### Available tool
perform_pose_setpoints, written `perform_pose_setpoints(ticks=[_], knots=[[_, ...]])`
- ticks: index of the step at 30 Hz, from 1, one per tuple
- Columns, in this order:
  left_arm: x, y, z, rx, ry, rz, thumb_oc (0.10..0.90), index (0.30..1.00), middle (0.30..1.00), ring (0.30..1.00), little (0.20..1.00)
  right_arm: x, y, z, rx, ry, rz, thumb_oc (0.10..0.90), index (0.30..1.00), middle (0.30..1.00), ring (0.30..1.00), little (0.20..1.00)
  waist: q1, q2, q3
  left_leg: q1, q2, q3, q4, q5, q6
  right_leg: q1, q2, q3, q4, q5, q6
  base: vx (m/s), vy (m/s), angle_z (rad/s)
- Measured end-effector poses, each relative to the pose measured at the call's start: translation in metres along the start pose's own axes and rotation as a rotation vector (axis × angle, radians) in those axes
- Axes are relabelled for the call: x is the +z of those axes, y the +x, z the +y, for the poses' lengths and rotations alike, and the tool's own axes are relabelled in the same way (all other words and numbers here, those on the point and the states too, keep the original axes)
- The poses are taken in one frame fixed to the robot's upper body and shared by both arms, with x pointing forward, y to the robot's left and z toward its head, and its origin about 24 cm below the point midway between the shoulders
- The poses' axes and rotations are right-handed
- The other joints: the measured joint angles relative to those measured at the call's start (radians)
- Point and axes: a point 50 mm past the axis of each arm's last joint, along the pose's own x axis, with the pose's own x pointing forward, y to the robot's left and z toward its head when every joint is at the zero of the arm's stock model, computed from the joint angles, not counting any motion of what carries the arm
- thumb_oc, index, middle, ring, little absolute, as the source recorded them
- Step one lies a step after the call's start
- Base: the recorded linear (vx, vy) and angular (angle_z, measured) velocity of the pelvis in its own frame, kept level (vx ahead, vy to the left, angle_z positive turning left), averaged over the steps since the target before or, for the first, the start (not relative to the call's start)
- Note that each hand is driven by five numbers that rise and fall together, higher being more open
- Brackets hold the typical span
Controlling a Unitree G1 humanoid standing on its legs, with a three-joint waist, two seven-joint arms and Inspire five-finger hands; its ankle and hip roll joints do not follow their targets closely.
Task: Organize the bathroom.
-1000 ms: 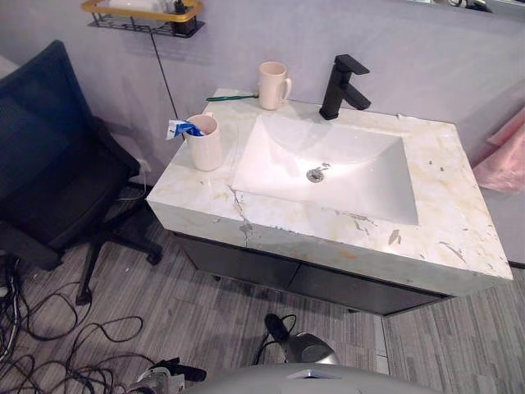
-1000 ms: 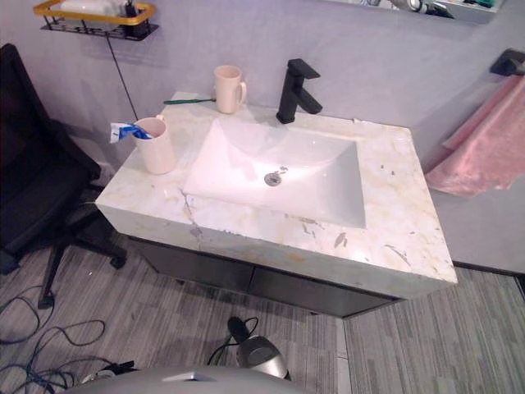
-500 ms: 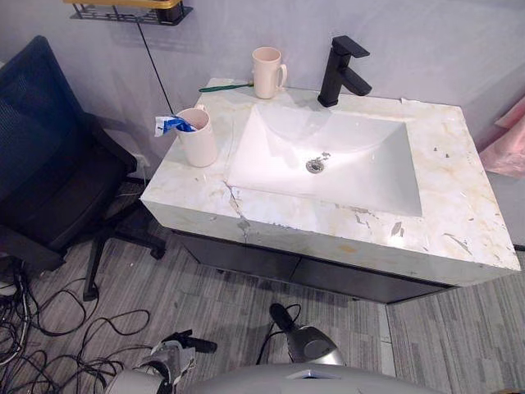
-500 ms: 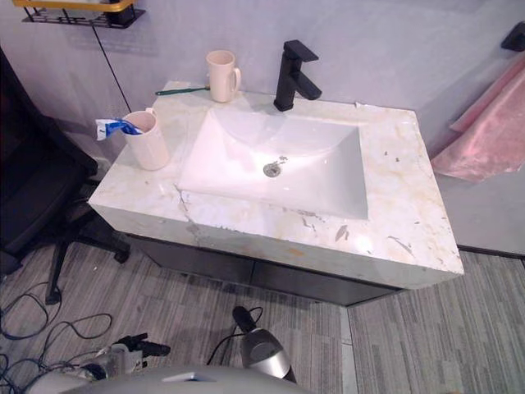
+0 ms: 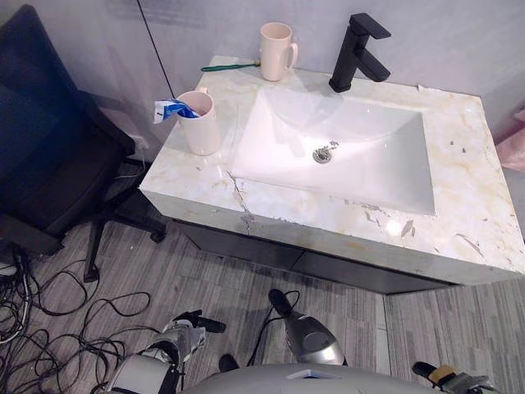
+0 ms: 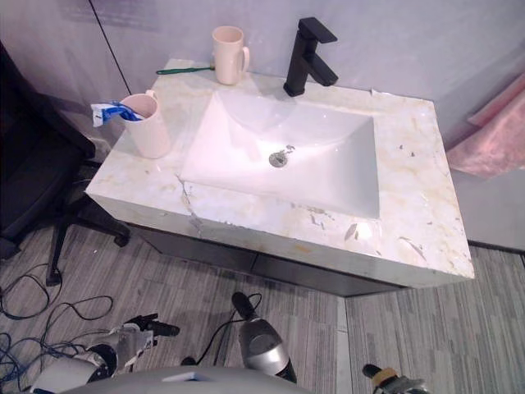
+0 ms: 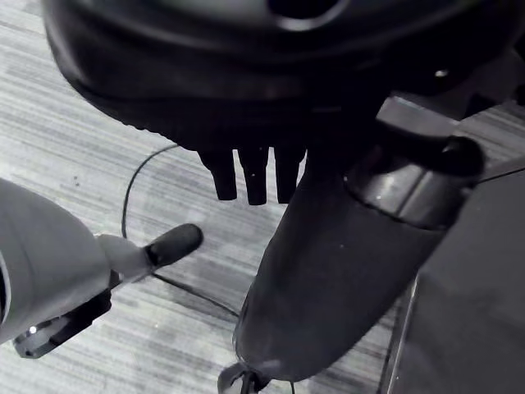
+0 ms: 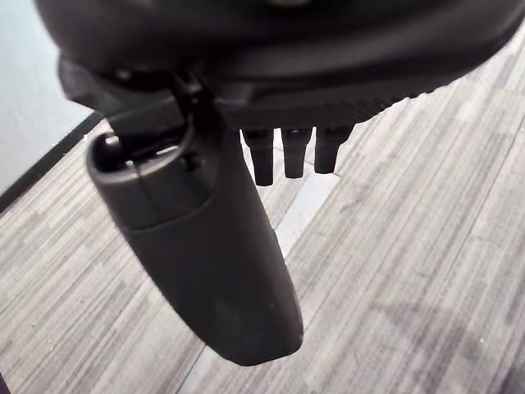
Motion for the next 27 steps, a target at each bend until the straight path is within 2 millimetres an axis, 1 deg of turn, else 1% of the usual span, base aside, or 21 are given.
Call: perform_pose_setpoints(ticks=[1,2,3,4,5,6,7,8,9,10,11,12,13,15,16,18,20,21,23,25,27], knots=[[0.000,0.000,0.001,0.006,0.001,0.003,0.800,0.900,0.900,0.900,0.900,0.000,-0.001,0.003,0.016,-0.009,-0.001,0.800,0.900,0.900,0.900,0.900,-0.007,0.002,0.000,0.000,-0.001,0.004,0.011,-0.013,0.004,0.005,-0.004,0.006,-0.010,-0.005,0.005,-0.18,-0.085,-0.33],[0.000,0.000,0.001,0.011,-0.001,0.001,0.800,0.900,0.900,0.900,0.900,0.000,-0.001,0.005,0.035,-0.031,-0.009,0.800,0.900,0.900,0.900,0.900,-0.017,-0.013,0.007,-0.005,-0.010,0.005,0.026,-0.017,0.011,-0.004,-0.005,0.004,0.001,0.004,0.017,-0.21,-0.089,-0.31],[-0.001,0.000,0.005,0.021,-0.014,-0.003,0.800,0.900,0.900,0.900,0.900,-0.004,0.000,0.006,0.036,-0.080,-0.010,0.800,0.900,0.900,0.900,0.900,-0.014,-0.023,0.014,-0.022,-0.008,0.021,0.055,-0.038,0.026,-0.026,-0.002,-0.010,0.038,0.010,0.026,-0.19,-0.043,-0.39],[0.006,0.000,0.009,0.030,-0.031,-0.031,0.800,0.900,0.900,0.900,0.900,-0.006,-0.001,0.011,0.056,-0.115,-0.014,0.800,0.900,0.900,0.900,0.900,-0.005,-0.021,0.027,-0.038,0.011,0.034,0.092,-0.052,0.037,-0.054,0.013,-0.052,0.076,0.039,0.039,-0.22,-0.113,-0.67],[0.012,0.000,0.012,0.045,-0.047,-0.049,0.800,0.900,0.900,0.900,0.900,-0.005,-0.003,0.019,0.088,-0.120,-0.013,0.800,0.900,0.900,0.900,0.900,0.016,-0.016,0.058,-0.059,0.041,0.057,0.134,-0.077,0.052,-0.096,0.047,-0.113,0.096,0.161,0.049,-0.19,-0.164,-0.83],[0.021,-0.001,0.013,0.055,-0.056,-0.083,0.800,0.900,0.900,0.900,0.900,-0.004,-0.007,0.034,0.114,-0.177,-0.040,0.800,0.900,0.900,0.900,0.900,0.047,0.025,0.075,-0.131,0.115,0.046,0.195,-0.077,0.045,-0.176,0.073,-0.185,0.195,0.125,0.075,-0.10,-0.116,-0.55],[0.030,-0.001,0.011,0.051,-0.058,-0.116,0.800,0.900,0.900,0.900,0.900,-0.013,-0.005,0.031,0.090,-0.224,-0.028,0.800,0.900,0.900,0.900,0.900,0.067,0.025,0.075,-0.152,0.125,0.038,0.200,-0.068,0.034,-0.199,0.054,-0.255,0.333,-0.016,-0.023,-0.02,-0.171,-0.15],[0.037,-0.002,0.009,0.044,-0.055,-0.140,0.800,0.900,0.900,0.900,0.900,-0.022,-0.001,0.021,0.060,-0.236,0.006,0.800,0.900,0.900,0.900,0.900,0.081,0.001,0.071,-0.149,0.100,0.029,0.211,-0.068,0.026,-0.185,0.029,-0.287,0.389,-0.046,-0.032,-0.12,-0.197,0.12],[0.035,-0.002,0.013,0.052,-0.051,-0.137,0.800,0.900,0.900,0.900,0.900,-0.024,-0.001,0.022,0.064,-0.233,0.013,0.800,0.900,0.900,0.900,0.900,0.102,-0.026,0.065,-0.152,0.083,0.026,0.231,-0.075,0.020,-0.132,0.009,-0.274,0.347,-0.096,-0.035,-0.15,-0.245,0.00],[0.034,-0.002,0.015,0.054,-0.042,-0.135,0.800,0.900,0.900,0.900,0.900,-0.020,-0.003,0.028,0.078,-0.246,-0.015,0.800,0.900,0.900,0.900,0.900,0.119,-0.038,0.068,-0.168,0.082,0.025,0.258,-0.083,0.014,-0.122,-0.004,-0.299,0.333,-0.129,-0.051,-0.14,-0.196,-0.01],[0.033,-0.002,0.014,0.055,-0.032,-0.130,0.800,0.900,0.900,0.900,0.900,-0.018,-0.004,0.031,0.078,-0.273,-0.033,0.800,0.900,0.900,0.900,0.900,0.129,-0.037,0.067,-0.194,0.092,0.022,0.285,-0.092,0.011,-0.119,-0.007,-0.319,0.307,-0.142,-0.057,0.01,-0.166,0.08],[0.037,-0.002,0.016,0.057,-0.006,-0.155,0.800,0.900,0.900,0.900,0.900,-0.014,-0.007,0.039,0.086,-0.287,-0.052,0.800,0.900,0.900,0.900,0.900,0.140,-0.036,0.077,-0.217,0.101,0.004,0.309,-0.103,0.009,-0.116,-0.001,-0.335,0.264,-0.130,-0.069,0.04,-0.125,0.11],[0.035,-0.002,0.017,0.060,0.005,-0.150,0.800,0.900,0.900,0.900,0.900,-0.012,-0.008,0.042,0.093,-0.284,-0.058,0.800,0.900,0.900,0.900,0.900,0.143,-0.035,0.077,-0.222,0.100,0.000,0.311,-0.102,0.007,-0.111,0.007,-0.334,0.249,-0.118,-0.077,0.03,-0.073,0.13],[0.025,0.000,0.019,0.053,0.026,-0.112,0.800,0.900,0.900,0.900,0.900,-0.003,-0.012,0.049,0.119,-0.267,-0.106,0.800,0.900,0.900,0.900,0.900,0.158,-0.037,0.075,-0.203,0.104,-0.049,0.306,-0.102,0.008,-0.072,0.021,-0.343,0.223,-0.112,-0.087,0.03,-0.037,0.13],[0.022,0.000,0.018,0.048,0.028,-0.107,0.800,0.900,0.900,0.900,0.900,0.001,-0.013,0.052,0.128,-0.265,-0.125,0.800,0.900,0.900,0.900,0.900,0.160,-0.037,0.070,-0.201,0.104,-0.059,0.305,-0.103,0.008,-0.070,0.023,-0.345,0.222,-0.114,-0.089,0.05,-0.041,0.06],[0.021,0.000,0.017,0.044,0.034,-0.109,0.800,0.900,0.900,0.900,0.900,0.006,-0.016,0.055,0.145,-0.261,-0.152,0.800,0.900,0.900,0.900,0.900,0.158,-0.039,0.066,-0.195,0.103,-0.067,0.294,-0.102,0.008,-0.067,0.027,-0.344,0.218,-0.114,-0.090,0.01,-0.006,-0.05],[0.017,0.000,0.015,0.036,0.034,-0.099,0.800,0.900,0.900,0.900,0.900,0.014,-0.019,0.059,0.164,-0.254,-0.189,0.800,0.900,0.900,0.900,0.900,0.151,-0.046,0.052,-0.163,0.090,-0.081,0.245,-0.097,0.011,-0.044,0.037,-0.324,0.185,-0.097,-0.091,0.06,-0.031,-0.24],[0.012,0.000,0.013,0.039,0.031,-0.087,0.800,0.900,0.900,0.900,0.900,0.010,-0.017,0.056,0.158,-0.261,-0.177,0.800,0.900,0.900,0.900,0.900,0.138,-0.053,0.030,-0.123,0.091,-0.082,0.208,-0.082,0.006,-0.011,0.048,-0.316,0.152,-0.083,-0.099,0.07,-0.054,-0.28],[0.004,0.000,0.009,0.031,0.028,-0.069,0.800,0.900,0.900,0.900,0.900,0.003,-0.011,0.044,0.132,-0.282,-0.160,0.800,0.900,0.900,0.900,0.900,0.121,-0.052,-0.017,-0.093,0.094,-0.078,0.171,-0.059,-0.006,0.018,0.058,-0.314,0.119,-0.075,-0.109,0.03,-0.047,-0.17],[0.005,0.000,0.004,0.031,0.026,-0.072,0.800,0.900,0.900,0.900,0.900,-0.003,-0.006,0.032,0.097,-0.327,-0.152,0.800,0.900,0.900,0.900,0.900,0.118,-0.051,-0.046,-0.074,0.093,-0.066,0.146,-0.046,-0.014,0.026,0.062,-0.310,0.107,-0.072,-0.113,0.02,-0.044,-0.14],[0.009,0.000,0.004,0.046,0.024,-0.077,0.800,0.900,0.900,0.900,0.900,-0.008,-0.004,0.027,0.090,-0.377,-0.147,0.800,0.900,0.900,0.900,0.900,0.118,-0.051,-0.052,-0.056,0.093,-0.053,0.132,-0.040,-0.016,0.035,0.065,-0.300,0.101,-0.064,-0.123,0.01,-0.026,-0.19]])
